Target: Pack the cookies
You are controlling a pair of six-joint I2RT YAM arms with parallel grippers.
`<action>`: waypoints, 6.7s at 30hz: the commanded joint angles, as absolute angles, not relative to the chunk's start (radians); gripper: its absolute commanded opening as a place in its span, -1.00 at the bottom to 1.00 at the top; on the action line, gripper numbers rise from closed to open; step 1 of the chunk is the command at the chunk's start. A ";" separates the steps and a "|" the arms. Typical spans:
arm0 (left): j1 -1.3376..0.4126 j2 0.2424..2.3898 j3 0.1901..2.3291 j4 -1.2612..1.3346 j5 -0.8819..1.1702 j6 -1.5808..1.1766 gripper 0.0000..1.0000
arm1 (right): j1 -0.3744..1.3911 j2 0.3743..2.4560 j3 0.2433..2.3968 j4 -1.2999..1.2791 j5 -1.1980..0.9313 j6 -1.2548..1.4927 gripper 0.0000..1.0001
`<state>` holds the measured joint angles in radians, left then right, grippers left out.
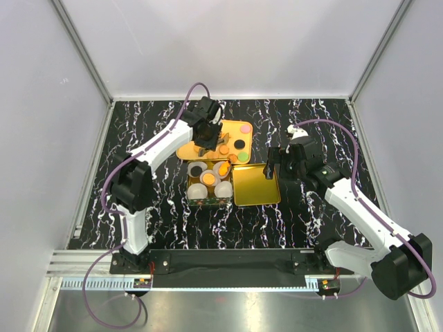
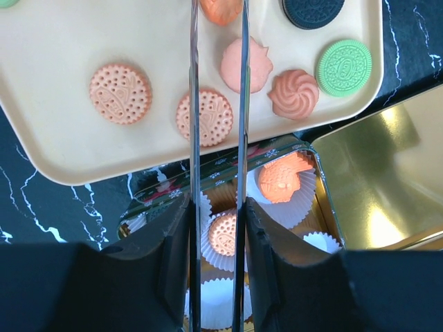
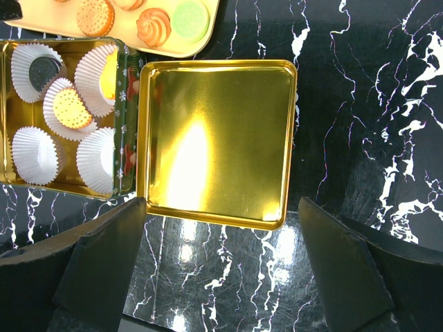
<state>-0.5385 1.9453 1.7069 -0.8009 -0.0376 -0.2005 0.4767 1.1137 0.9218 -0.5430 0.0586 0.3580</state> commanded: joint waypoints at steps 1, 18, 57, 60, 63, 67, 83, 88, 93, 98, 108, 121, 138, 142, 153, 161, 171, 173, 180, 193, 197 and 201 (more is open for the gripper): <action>-0.543 1.861 1.753 -0.779 -0.072 -0.190 -0.46 | 0.474 1.109 0.933 -0.508 0.049 0.347 0.99; -0.543 1.779 1.707 -0.788 -0.092 -0.198 -0.46 | 0.474 1.111 0.930 -0.508 0.051 0.347 0.99; -0.603 1.200 1.230 -0.907 0.098 -0.198 -0.42 | 0.474 1.160 0.957 -0.535 0.104 0.341 1.00; -0.633 1.168 1.192 -0.905 0.107 -0.219 -0.42 | 0.474 1.163 0.959 -0.535 0.107 0.341 0.99; -0.669 1.149 1.164 -0.910 0.107 -0.239 -0.42 | 0.474 1.164 0.960 -0.535 0.107 0.338 0.99; -0.704 1.121 1.126 -0.916 0.104 -0.256 -0.41 | 0.474 1.161 0.959 -0.535 0.106 0.341 0.99; -0.773 1.138 1.051 -0.881 0.104 -0.301 -0.35 | 0.474 1.158 0.954 -0.531 0.095 0.339 0.99; -0.781 1.155 1.058 -0.881 0.100 -0.299 -0.34 | 0.474 1.154 0.953 -0.531 0.095 0.342 0.99; -0.784 1.160 1.061 -0.891 0.089 -0.298 -0.32 | 0.472 1.154 0.948 -0.526 0.092 0.342 0.99; -0.785 1.158 1.065 -0.896 0.086 -0.299 -0.24 | 0.474 1.149 0.950 -0.525 0.094 0.341 0.99; -0.785 1.155 1.072 -0.905 0.075 -0.293 -0.14 | 0.472 1.147 0.948 -0.525 0.092 0.342 0.99; -0.785 1.143 1.118 -0.940 0.051 -0.276 -0.13 | 0.474 1.141 0.946 -0.525 0.095 0.344 0.99; -0.736 1.344 1.465 -0.910 -0.077 -0.262 -0.18 | 0.474 1.132 0.945 -0.522 0.080 0.344 0.99; -0.693 1.482 1.589 -0.874 -0.095 -0.258 -0.18 | 0.474 1.121 0.946 -0.523 0.075 0.344 1.00; -0.657 1.838 1.871 -0.853 -0.130 -0.210 -0.19 | 0.474 1.098 0.943 -0.519 0.058 0.342 0.99; -0.655 1.939 1.898 -0.836 -0.114 -0.207 -0.14 | 0.474 1.097 0.942 -0.514 0.051 0.342 0.99; -0.653 1.976 1.855 -0.801 -0.098 -0.204 -0.10 | 0.474 1.100 0.939 -0.514 0.051 0.342 0.99; -0.653 1.980 1.850 -0.792 -0.094 -0.204 -0.07 | 0.472 1.101 0.940 -0.514 0.051 0.342 0.99; -0.653 2.006 1.853 -0.790 -0.095 -0.206 -0.04 | 0.474 1.103 0.939 -0.511 0.049 0.342 0.99; -0.653 2.034 1.852 -0.778 -0.081 -0.207 -0.01 | 0.474 1.098 0.936 -0.511 0.044 0.342 0.99; -0.655 2.036 1.850 -0.775 -0.068 -0.207 -0.01 | 0.474 1.097 0.934 -0.508 0.044 0.342 0.99; -0.653 2.040 1.845 -0.773 -0.064 -0.206 -0.01 | 0.474 1.098 0.933 -0.506 0.046 0.344 0.99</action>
